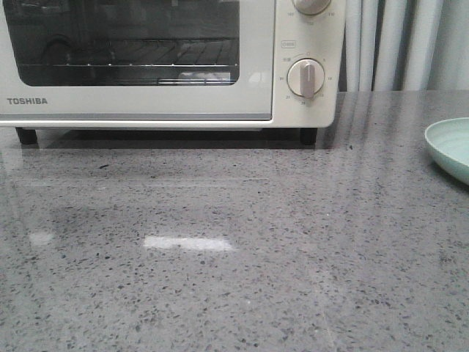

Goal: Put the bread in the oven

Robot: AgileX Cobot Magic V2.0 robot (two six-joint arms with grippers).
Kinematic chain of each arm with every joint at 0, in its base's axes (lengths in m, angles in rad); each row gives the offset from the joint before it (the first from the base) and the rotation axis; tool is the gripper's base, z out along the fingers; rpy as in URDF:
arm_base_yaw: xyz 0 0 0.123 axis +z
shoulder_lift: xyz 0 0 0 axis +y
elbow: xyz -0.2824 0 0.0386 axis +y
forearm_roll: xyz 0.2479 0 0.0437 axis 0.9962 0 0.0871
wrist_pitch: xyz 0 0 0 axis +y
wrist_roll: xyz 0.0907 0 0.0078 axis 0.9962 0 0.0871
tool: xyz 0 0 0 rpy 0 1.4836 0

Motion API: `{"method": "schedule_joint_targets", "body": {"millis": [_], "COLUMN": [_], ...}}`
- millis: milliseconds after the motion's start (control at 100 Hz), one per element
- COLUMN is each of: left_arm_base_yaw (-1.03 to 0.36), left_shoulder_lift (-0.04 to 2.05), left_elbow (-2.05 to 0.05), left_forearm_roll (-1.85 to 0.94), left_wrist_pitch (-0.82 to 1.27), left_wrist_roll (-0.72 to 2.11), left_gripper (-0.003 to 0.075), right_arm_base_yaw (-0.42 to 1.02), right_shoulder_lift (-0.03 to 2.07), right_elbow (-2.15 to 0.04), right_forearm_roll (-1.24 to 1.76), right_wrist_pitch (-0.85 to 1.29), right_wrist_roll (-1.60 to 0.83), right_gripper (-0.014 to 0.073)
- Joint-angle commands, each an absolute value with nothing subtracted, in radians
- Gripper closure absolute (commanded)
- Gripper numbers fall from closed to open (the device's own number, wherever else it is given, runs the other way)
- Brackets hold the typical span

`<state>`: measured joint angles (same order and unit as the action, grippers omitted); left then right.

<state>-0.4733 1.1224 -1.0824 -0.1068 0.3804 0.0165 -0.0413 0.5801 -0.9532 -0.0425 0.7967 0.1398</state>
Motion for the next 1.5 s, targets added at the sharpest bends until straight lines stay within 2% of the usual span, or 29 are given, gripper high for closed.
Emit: {"method": "schedule_joint_targets", "body": {"millis": [0,400,740,1100,1260,1360,1430,1490], "left_arm_base_yaw": [-0.483,-0.483,-0.485,-0.523,-0.58,-0.594,-0.594,-0.592], "left_shoulder_lift": [1.16,1.275,1.245,0.915,0.72,0.621,0.576,0.55], "left_elbow": [-1.156,-1.198,-1.112,-0.748,-0.677,-0.675,-0.675,-0.675], "left_forearm_roll": [-0.11,-0.101,-0.103,-0.267,-0.377,-0.373,-0.355,-0.339], "left_wrist_pitch": [0.358,0.414,0.538,0.486,0.49,0.492,0.493,0.498], "left_wrist_roll": [0.016,0.016,0.016,0.016,0.016,0.016,0.016,0.016], "left_gripper": [0.0741,0.0741,0.0741,0.0742,0.0742,0.0742,0.0742,0.0742], "right_arm_base_yaw": [-0.043,-0.007,0.0,0.0,0.0,0.0,0.0,0.0], "right_shoulder_lift": [0.597,0.597,0.597,0.597,0.597,0.599,0.61,0.628], "right_elbow": [-0.986,-0.986,-0.986,-0.986,-0.986,-0.98,-0.979,-0.979], "right_forearm_roll": [-0.045,-0.045,-0.045,-0.045,-0.045,-0.047,-0.047,-0.049], "right_wrist_pitch": [0.729,0.729,0.729,0.892,0.996,0.981,0.957,0.953], "right_wrist_roll": [0.129,0.129,0.129,0.129,0.129,0.129,0.129,0.118], "right_gripper": [0.0648,0.0648,0.0648,0.0648,0.0645,0.0568,0.0442,0.0301]}}
